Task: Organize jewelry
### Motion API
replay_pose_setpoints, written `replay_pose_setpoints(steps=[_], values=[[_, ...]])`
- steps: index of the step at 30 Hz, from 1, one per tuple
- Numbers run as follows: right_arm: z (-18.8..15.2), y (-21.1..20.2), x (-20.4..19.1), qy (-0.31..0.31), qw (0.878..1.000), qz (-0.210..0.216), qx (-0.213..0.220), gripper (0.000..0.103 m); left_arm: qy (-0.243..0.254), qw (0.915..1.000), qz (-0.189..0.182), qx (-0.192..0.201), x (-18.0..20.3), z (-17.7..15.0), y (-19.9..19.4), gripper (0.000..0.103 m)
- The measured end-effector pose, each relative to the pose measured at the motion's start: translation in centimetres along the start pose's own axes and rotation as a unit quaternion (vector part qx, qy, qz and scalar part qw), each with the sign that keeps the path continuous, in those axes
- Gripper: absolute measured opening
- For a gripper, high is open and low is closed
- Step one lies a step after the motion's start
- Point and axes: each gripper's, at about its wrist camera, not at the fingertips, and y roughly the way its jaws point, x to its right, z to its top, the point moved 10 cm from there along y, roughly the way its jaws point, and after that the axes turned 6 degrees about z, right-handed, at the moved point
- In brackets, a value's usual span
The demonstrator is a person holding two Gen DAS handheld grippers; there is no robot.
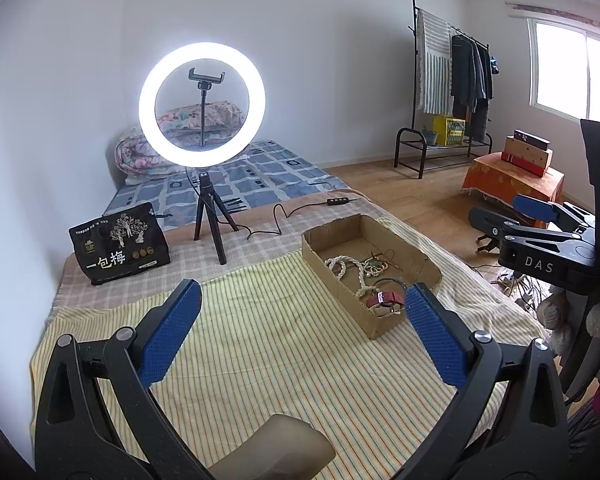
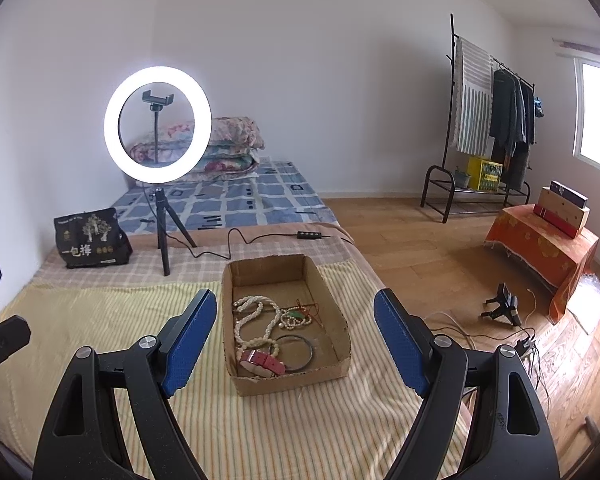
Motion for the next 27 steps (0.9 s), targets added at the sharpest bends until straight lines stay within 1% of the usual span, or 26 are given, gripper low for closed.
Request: replay_pose_setpoints(steps=[27], values=[[-0.46,0.03,-0.14,-0.005,1.000,0.001,-0.008,0.081,0.001,1.0000,-0.001,0.000,0.08,-0.04,-0.04,0.103]])
